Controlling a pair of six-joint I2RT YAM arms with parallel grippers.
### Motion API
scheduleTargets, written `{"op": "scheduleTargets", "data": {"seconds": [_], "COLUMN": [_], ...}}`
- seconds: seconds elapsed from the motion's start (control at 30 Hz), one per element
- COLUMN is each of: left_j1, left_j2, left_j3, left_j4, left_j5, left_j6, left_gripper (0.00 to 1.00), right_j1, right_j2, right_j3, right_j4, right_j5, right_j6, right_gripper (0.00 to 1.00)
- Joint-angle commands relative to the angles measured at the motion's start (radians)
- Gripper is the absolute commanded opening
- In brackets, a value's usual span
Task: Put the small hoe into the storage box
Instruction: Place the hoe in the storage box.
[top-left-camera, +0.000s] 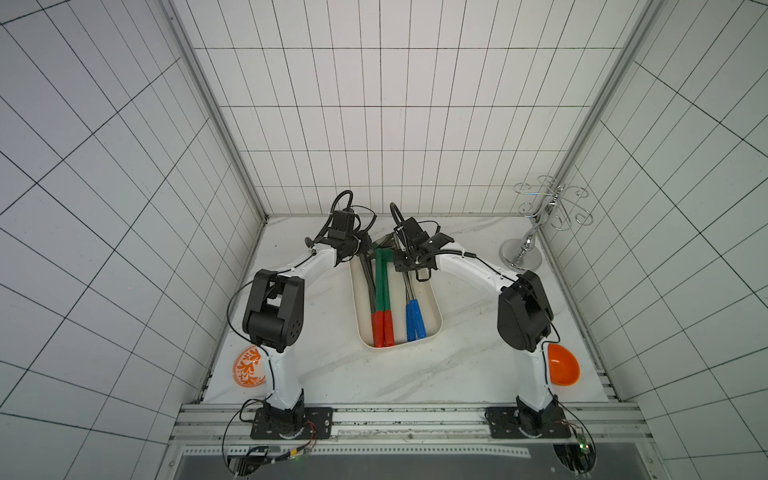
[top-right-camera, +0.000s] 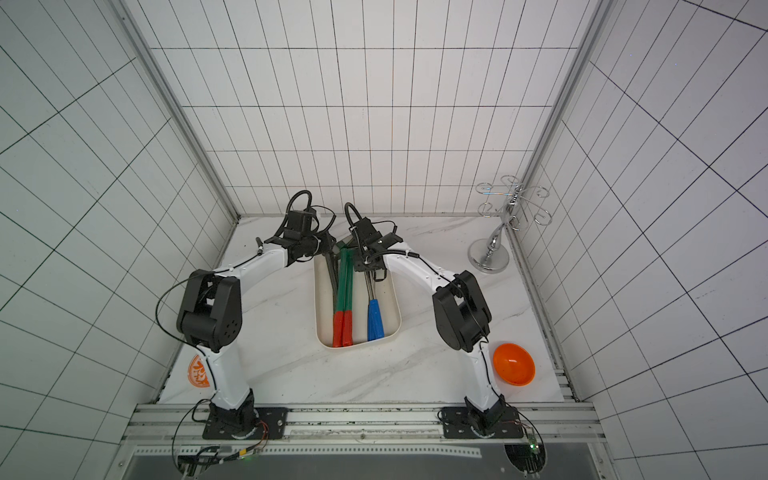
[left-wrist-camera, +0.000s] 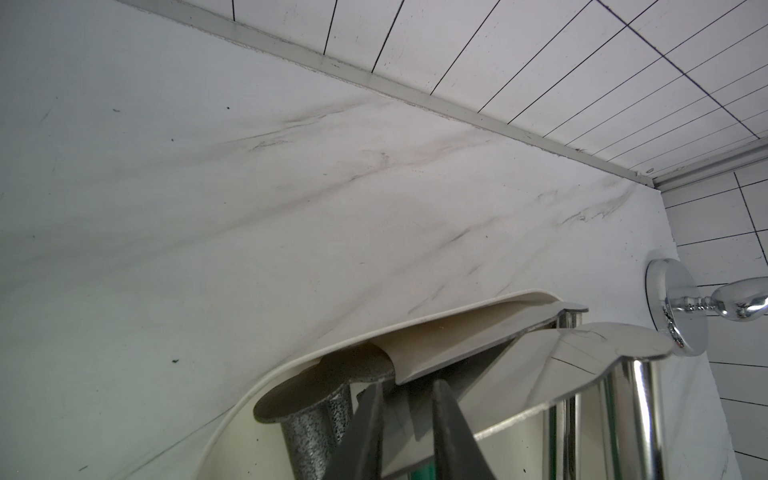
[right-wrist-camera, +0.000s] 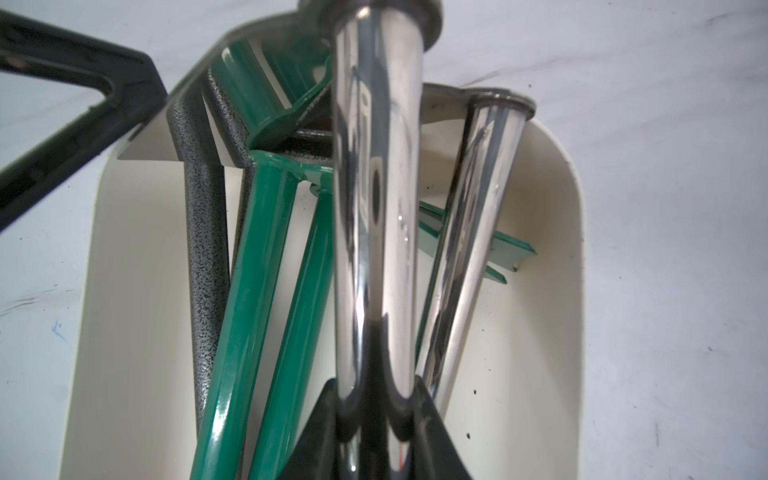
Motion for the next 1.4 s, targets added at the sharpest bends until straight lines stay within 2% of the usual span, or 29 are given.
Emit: {"op": "scheduleTargets", "data": {"seconds": [0.0,0.3,0.6,0.83,1.1,1.37], "left_j1": [-0.014,-0.013,-0.008,-0.004,-0.002,0.002], "left_j2": [0.013,-0.026,-0.050,-0.078,-0.087,-0.095], "left_j3": [-0.041,-0.086,-0.105,-0.115,-0.124,-0.123], "left_j4": [-0.083,-0.067,-0.068,-0.071,-0.076,-0.080], "left_j5": [0.022,0.022,0.023,0.023,0.024,0.024], "left_j6": [-0.001,-0.003,0.001,0.002,0.007,0.011], "left_gripper": [0.24,0.26,0.26,0.26,0.26,0.26], "right_j1": [-0.009,0.020,0.039,0.019,0.006,-0.012], "right_j2": [-0.057,-0.013,0.005,-0.021,-0.014,-0.040], "right_j3": [-0.013,-0.022,-0.056,-0.045,-0.118,-0.132], "right_j4": [0.038,0.063,0.085,0.079,0.093,0.090], "right_j5": [0.123,0.164,0.133,0.137,0.088,0.116], "right_j6": [0.043,0.080,0.113,0.132,0.204,0.238], "right_gripper": [0.00,0.00,0.00,0.00,0.00,0.00]}}
